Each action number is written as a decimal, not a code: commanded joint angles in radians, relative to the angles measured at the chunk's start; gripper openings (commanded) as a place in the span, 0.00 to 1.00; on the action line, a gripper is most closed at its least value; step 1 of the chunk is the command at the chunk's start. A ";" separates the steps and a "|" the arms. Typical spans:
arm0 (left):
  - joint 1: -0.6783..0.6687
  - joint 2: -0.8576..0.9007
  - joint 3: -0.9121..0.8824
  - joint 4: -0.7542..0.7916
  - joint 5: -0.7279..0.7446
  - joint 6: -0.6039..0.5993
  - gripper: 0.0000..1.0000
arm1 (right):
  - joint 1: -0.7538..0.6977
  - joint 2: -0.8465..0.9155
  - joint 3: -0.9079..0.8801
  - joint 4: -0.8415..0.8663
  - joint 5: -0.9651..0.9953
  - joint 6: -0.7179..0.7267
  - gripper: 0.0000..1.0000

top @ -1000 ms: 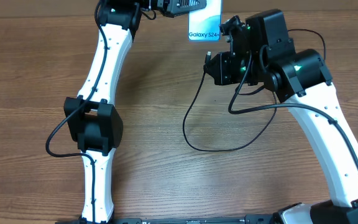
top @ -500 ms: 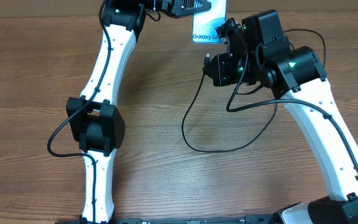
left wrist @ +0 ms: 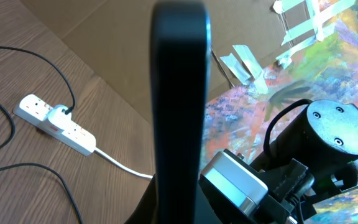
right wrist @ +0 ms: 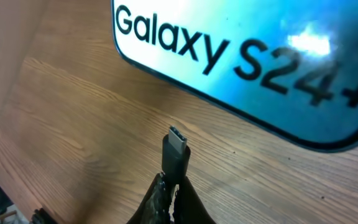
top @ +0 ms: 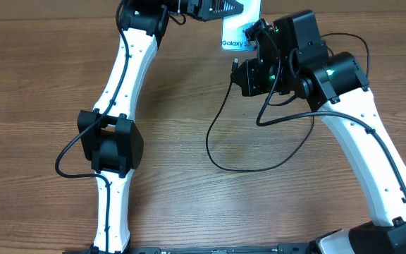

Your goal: Plug charger to phone and switch on socket

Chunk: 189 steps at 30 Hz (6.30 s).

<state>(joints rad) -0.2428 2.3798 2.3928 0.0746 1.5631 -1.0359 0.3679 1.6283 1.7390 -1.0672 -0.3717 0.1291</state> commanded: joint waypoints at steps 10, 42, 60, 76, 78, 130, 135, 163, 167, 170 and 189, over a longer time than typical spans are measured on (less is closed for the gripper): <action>-0.007 -0.048 0.018 -0.020 0.018 0.080 0.04 | -0.024 0.005 0.050 -0.001 0.064 -0.026 0.04; 0.069 -0.045 0.016 -0.132 0.019 0.305 0.04 | -0.018 0.051 0.050 -0.109 -0.010 0.057 0.29; 0.263 -0.045 0.014 -0.856 -0.269 0.576 0.04 | -0.005 0.090 0.048 -0.117 -0.053 0.232 0.94; 0.269 -0.045 0.014 -1.302 -0.830 0.857 0.04 | 0.041 0.325 0.355 -0.233 0.001 0.250 0.91; 0.269 -0.045 0.014 -1.325 -0.868 0.857 0.04 | 0.036 0.385 0.431 -0.264 0.012 0.255 0.91; 0.269 -0.045 0.014 -1.399 -0.917 0.918 0.04 | 0.204 0.871 0.426 0.067 0.423 0.537 0.44; 0.269 -0.045 0.014 -1.398 -0.917 0.917 0.04 | 0.205 0.880 0.426 0.016 0.423 0.537 0.42; 0.269 -0.045 0.014 -1.401 -0.917 0.917 0.04 | 0.369 0.870 0.425 -0.575 0.273 0.508 0.04; 0.269 -0.045 0.014 -1.402 -0.917 0.917 0.04 | 0.366 0.839 0.425 -0.626 0.296 0.529 0.04; 0.269 -0.045 0.014 -1.400 -0.917 0.917 0.04 | 0.354 0.823 0.425 -0.628 0.318 0.490 0.46; 0.269 -0.045 0.014 -1.387 -0.916 0.916 0.04 | 0.246 0.823 0.429 -0.407 0.330 0.442 0.53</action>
<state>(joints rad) 0.0204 2.3783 2.3943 -1.3167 0.6304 -0.1455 0.6495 2.5061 2.1670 -1.5078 -0.0692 0.5789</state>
